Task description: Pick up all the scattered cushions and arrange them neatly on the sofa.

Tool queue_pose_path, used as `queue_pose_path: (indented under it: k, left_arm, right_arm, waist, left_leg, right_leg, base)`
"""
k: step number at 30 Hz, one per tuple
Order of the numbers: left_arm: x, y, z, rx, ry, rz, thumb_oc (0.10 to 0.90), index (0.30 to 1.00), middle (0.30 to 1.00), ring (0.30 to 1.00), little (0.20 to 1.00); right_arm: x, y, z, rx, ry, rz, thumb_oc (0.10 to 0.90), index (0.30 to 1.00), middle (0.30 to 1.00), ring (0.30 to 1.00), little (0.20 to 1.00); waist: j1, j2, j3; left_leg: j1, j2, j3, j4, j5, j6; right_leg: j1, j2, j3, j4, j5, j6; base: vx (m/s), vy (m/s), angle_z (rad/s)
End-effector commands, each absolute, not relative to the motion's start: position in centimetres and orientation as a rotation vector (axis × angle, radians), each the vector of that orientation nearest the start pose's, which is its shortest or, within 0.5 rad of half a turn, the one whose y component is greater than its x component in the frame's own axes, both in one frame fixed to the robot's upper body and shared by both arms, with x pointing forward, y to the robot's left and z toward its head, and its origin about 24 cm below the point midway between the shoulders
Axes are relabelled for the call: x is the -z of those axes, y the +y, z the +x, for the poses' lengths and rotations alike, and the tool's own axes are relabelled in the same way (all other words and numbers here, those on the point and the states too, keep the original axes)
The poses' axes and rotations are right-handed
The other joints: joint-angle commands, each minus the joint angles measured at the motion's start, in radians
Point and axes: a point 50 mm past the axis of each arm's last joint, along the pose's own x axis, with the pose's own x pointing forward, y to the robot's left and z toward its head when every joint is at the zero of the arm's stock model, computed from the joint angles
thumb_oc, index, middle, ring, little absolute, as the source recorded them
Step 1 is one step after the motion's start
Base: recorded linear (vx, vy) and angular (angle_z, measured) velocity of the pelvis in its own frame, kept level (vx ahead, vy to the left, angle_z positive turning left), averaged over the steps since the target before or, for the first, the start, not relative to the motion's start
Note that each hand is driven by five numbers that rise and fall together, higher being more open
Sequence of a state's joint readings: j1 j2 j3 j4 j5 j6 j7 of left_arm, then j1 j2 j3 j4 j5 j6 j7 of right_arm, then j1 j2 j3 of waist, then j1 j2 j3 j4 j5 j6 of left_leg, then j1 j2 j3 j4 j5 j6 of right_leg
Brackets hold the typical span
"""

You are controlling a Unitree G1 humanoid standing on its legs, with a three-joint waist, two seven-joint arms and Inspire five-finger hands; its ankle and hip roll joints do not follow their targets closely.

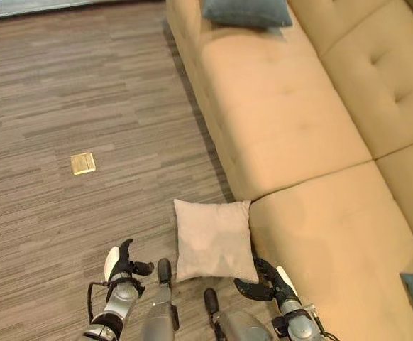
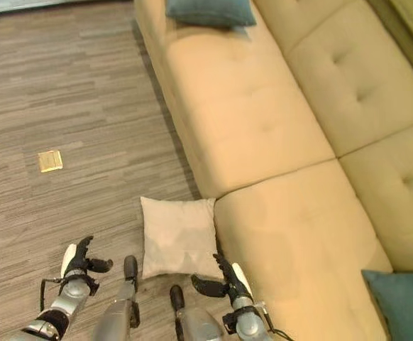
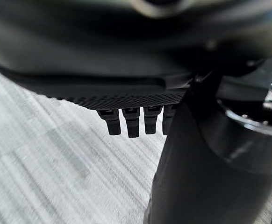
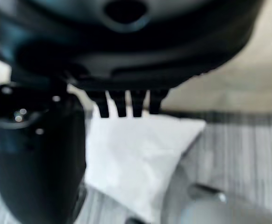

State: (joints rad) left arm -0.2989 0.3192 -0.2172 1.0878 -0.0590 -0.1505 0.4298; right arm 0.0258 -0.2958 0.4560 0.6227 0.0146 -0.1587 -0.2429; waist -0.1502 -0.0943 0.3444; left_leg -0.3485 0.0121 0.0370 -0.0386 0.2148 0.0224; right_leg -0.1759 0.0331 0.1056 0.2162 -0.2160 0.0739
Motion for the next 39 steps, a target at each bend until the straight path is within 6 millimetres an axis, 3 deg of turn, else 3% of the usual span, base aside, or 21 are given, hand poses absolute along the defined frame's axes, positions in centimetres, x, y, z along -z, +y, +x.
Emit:
queue_pose_path:
  k: [1,3,4,5,6,7,8,9,12,13,16,17,20,21,27,33,34,35,36,37,39]
  left_arm:
    - [4.9,27.1,26.4,-0.56,0.466,0.415,0.8,0.9,0.9,0.9,0.9]
    - [3.0,27.5,28.3,-0.6,0.395,0.357,0.8,0.9,0.9,0.9,0.9]
    - [1.9,27.9,29.1,-0.643,0.359,0.282,0.8,0.9,0.9,0.9,0.9]
    - [-1.6,27.7,31.9,-0.641,0.231,0.194,0.8,0.9,0.9,0.9,0.9]
    - [-3.4,27.6,33.3,-0.624,0.183,0.148,0.8,0.9,0.9,0.9,0.9]
    - [-3.5,27.6,33.4,-0.624,0.179,0.147,0.8,0.9,0.9,0.9,0.9]
    - [-7.1,26.9,35.7,-0.596,0.079,0.06,0.8,0.9,0.9,0.9,0.9]
    - [-8.7,26.6,36.5,-0.581,0.031,0.012,0.8,0.9,0.9,0.9,0.9]
    - [-10.6,25.5,37.9,-0.519,-0.01,-0.069,0.8,0.9,0.9,0.9,0.9]
    - [-12.9,25.1,38.9,-0.504,-0.057,-0.084,0.8,0.9,0.9,0.9,0.9]
    - [-15.3,24.7,39.7,-0.483,-0.113,-0.111,0.8,0.9,0.9,0.9,0.9]
    - [-16.6,23.9,40.2,-0.448,-0.141,-0.126,0.8,0.9,0.9,0.9,0.9]
    - [-17.7,23.5,40.7,-0.434,-0.151,-0.129,0.8,0.9,0.9,0.9,0.9]
    - [-18.5,23.0,40.9,-0.405,-0.174,-0.127,0.8,0.9,0.9,0.9,0.9]
    - [-18.6,21.7,41.1,-0.349,-0.178,-0.279,0.8,0.9,0.9,0.9,0.9]
    - [-19.1,21.1,41.7,-0.356,-0.137,-0.4,0.8,0.9,0.9,0.9,0.9]
    - [-18.9,21.4,41.7,-0.363,-0.124,-0.406,0.8,0.9,0.9,0.9,0.9]
    - [-18.3,21.8,41.7,-0.378,-0.099,-0.42,0.733,0.799,0.799,0.799,0.799]
    - [-18.3,21.9,41.6,-0.379,-0.099,-0.422,0.576,0.564,0.564,0.564,0.564]
    - [-17.8,22.3,41.6,-0.377,-0.076,-0.381,0.4,0.3,0.3,0.3,0.3]
    - [-16.9,22.9,41.3,-0.41,-0.056,-0.389,0.4,0.3,0.3,0.3,0.3]
  right_arm:
    - [5.6,-16.2,22.9,-0.055,0.29,-0.417,0.8,0.9,0.9,0.9,0.9]
    - [4.5,-15.4,25.1,-0.047,0.237,-0.438,0.8,0.9,0.9,0.9,0.9]
    - [3.6,-15.5,26.4,-0.021,0.208,-0.451,0.8,0.9,0.9,0.9,0.9]
    - [1.3,-15.8,28.9,0.022,0.125,-0.491,0.8,0.9,0.9,0.9,0.9]
    - [-0.1,-15.2,30.3,0.043,0.083,-0.466,0.8,0.9,0.9,0.9,0.9]
    - [-0.2,-15.2,30.5,0.044,0.079,-0.464,0.8,0.9,0.9,0.9,0.9]
    - [-3.3,-15.0,32.7,0.103,-0.016,-0.38,0.8,0.9,0.9,0.9,0.9]
    - [-4.5,-15.0,33.6,0.127,-0.041,-0.349,0.8,0.9,0.9,0.9,0.9]
    - [-7.4,-15.1,35.3,0.163,-0.122,-0.331,0.8,0.9,0.9,0.9,0.9]
    - [-10.0,-15.8,36.7,0.205,-0.199,-0.415,0.8,0.9,0.9,0.9,0.9]
    - [-12.2,-16.3,37.9,0.248,-0.248,-0.499,0.8,0.9,0.9,0.9,0.9]
    - [-14.1,-17.1,38.7,0.287,-0.277,-0.552,0.8,0.9,0.9,0.9,0.9]
    - [-15.1,-17.4,39.5,0.305,-0.271,-0.586,0.8,0.9,0.9,0.9,0.9]
    - [-16.3,-16.4,39.8,0.296,-0.309,-0.559,0.8,0.9,0.9,0.9,0.9]
    - [-17.7,-14.6,39.6,0.24,-0.383,-0.475,0.8,0.9,0.9,0.9,0.9]
    - [-17.9,-10.4,39.8,0.074,-0.405,-0.623,0.8,0.9,0.9,0.9,0.9]
    - [-17.4,-9.6,39.9,0.036,-0.377,-0.663,0.547,0.521,0.521,0.521,0.521]
    - [-17.4,-8.8,40.0,-0.001,-0.371,-0.705,0.505,0.458,0.458,0.458,0.458]
    - [-17.4,-8.7,40.0,-0.003,-0.372,-0.707,0.505,0.458,0.458,0.458,0.458]
    - [-17.3,-6.9,39.7,-0.089,-0.393,-0.774,0.4,0.3,0.3,0.3,0.3]
    - [-17.4,-5.6,39.3,-0.147,-0.418,-0.787,0.4,0.3,0.3,0.3,0.3]
  waist:
    - [-0.01,-0.07,0.022]
    - [0.003,-0.069,0.042]
    - [0.02,-0.066,0.052]
    - [0.059,-0.063,0.07]
    - [0.054,-0.062,0.099]
    - [0.052,-0.062,0.101]
    - [0.048,-0.071,0.149]
    - [0.047,-0.073,0.169]
    - [0.033,-0.067,0.176]
    - [0.02,-0.055,0.176]
    - [0.009,-0.033,0.176]
    - [0.005,-0.015,0.176]
    - [0.002,0.001,0.176]
    - [0.001,0.011,0.176]
    - [-0.005,0.031,0.176]
    - [-0.009,0.031,0.176]
    - [-0.005,0.031,0.176]
    - [-0.004,0.029,0.176]
    - [-0.006,0.029,0.176]
    - [-0.008,0.016,0.176]
    - [-0.008,0.013,0.176]
  left_leg:
    - [-0.022,0.046,0.059,0.176,-0.268,-0.06]
    - [-0.067,0.053,0.091,0.181,-0.267,-0.057]
    - [-0.095,0.067,0.114,0.186,-0.27,-0.056]
    - [-0.129,0.095,0.146,0.211,-0.304,-0.07]
    - [-0.161,0.107,0.144,0.242,-0.305,-0.067]
    - [-0.167,0.107,0.142,0.247,-0.307,-0.067]
    - [-0.236,0.109,0.128,0.337,-0.318,-0.055]
    - [-0.28,0.115,0.121,0.374,-0.321,-0.053]
    - [-0.39,0.125,0.092,0.436,-0.33,-0.049]
    - [-0.499,0.136,0.072,0.487,-0.338,-0.05]
    - [-0.611,0.139,0.056,0.551,-0.349,-0.052]
    - [-0.7,0.143,0.051,0.612,-0.366,-0.048]
    - [-0.794,0.155,0.047,0.692,-0.391,-0.045]
    - [-0.876,0.153,0.048,0.764,-0.411,-0.039]
    - [-1.048,0.173,0.028,0.966,-0.501,-0.015]
    - [-1.214,0.224,-0.03,1.181,-0.599,0.016]
    - [-1.22,0.229,-0.044,1.202,-0.612,0.014]
    - [-1.22,0.234,-0.048,1.207,-0.617,0.017]
    - [-1.22,0.235,-0.048,1.208,-0.618,0.017]
    - [-1.221,0.245,-0.047,1.224,-0.623,0.016]
    - [-1.221,0.248,-0.042,1.221,-0.631,0.019]
  right_leg:
    - [-0.178,-0.029,0.047,-0.071,0.181,0.011]
    - [-0.25,-0.035,0.024,-0.037,0.189,0.026]
    - [-0.279,-0.059,-0.042,-0.012,0.191,0.035]
    - [-0.288,-0.14,-0.237,0.022,0.162,0.038]
    - [-0.337,-0.136,-0.246,0.072,0.153,0.038]
    - [-0.342,-0.137,-0.247,0.077,0.151,0.038]
    - [-0.388,-0.128,-0.233,0.087,0.14,0.016]
    - [-0.423,-0.125,-0.234,0.103,0.139,0.007]
    - [-0.519,-0.119,-0.234,0.141,0.128,-0.006]
    - [-0.628,-0.123,-0.234,0.2,0.112,-0.008]
    - [-0.746,-0.128,-0.221,0.285,0.089,-0.012]
    - [-0.844,-0.13,-0.2,0.362,0.067,-0.019]
    - [-0.941,-0.13,-0.188,0.45,0.04,-0.025]
    - [-1.026,-0.118,-0.179,0.518,0.023,-0.033]
    - [-1.222,-0.086,-0.146,0.678,-0.034,-0.048]
    - [-1.393,-0.058,-0.148,0.829,-0.092,-0.049]
    - [-1.394,-0.053,-0.152,0.834,-0.103,-0.045]
    - [-1.394,-0.051,-0.155,0.835,-0.104,-0.042]
    - [-1.394,-0.051,-0.155,0.836,-0.105,-0.042]
    - [-1.394,-0.051,-0.154,0.843,-0.107,-0.042]
    - [-1.394,-0.05,-0.157,0.847,-0.108,-0.04]
  base:
    - [-0.18,0.078,-0.21]
    - [-0.19,0.1,-0.38]
    - [-0.13,-0.019,-0.6]
    - [-0.09,-0.108,-1.14]
    - [-0.02,-0.132,-1.41]
    - [-0.07,-0.124,-0.79]
    - [-0.06,-0.113,0.11]
    - [-0.09,-0.147,0.57]
    - [-0.04,-0.119,0.34]
    - [-0.04,-0.222,0.3]
    - [-0.01,-0.102,0.3]
    - [0.01,-0.083,0.28]
    - [0.05,-0.092,0.01]
    - [0.07,-0.117,-0.15]
    - [0.12,-0.104,-0.23]
    - [0.13,-0.034,-0.13]
    - [0.14,-0.022,-0.4]
    - [0.07,-0.015,-0.33]
    - [0.05,-0.022,-0.11]
    - [0.04,-0.005,-0.04]
    - [0.02,0.023,-0.03]
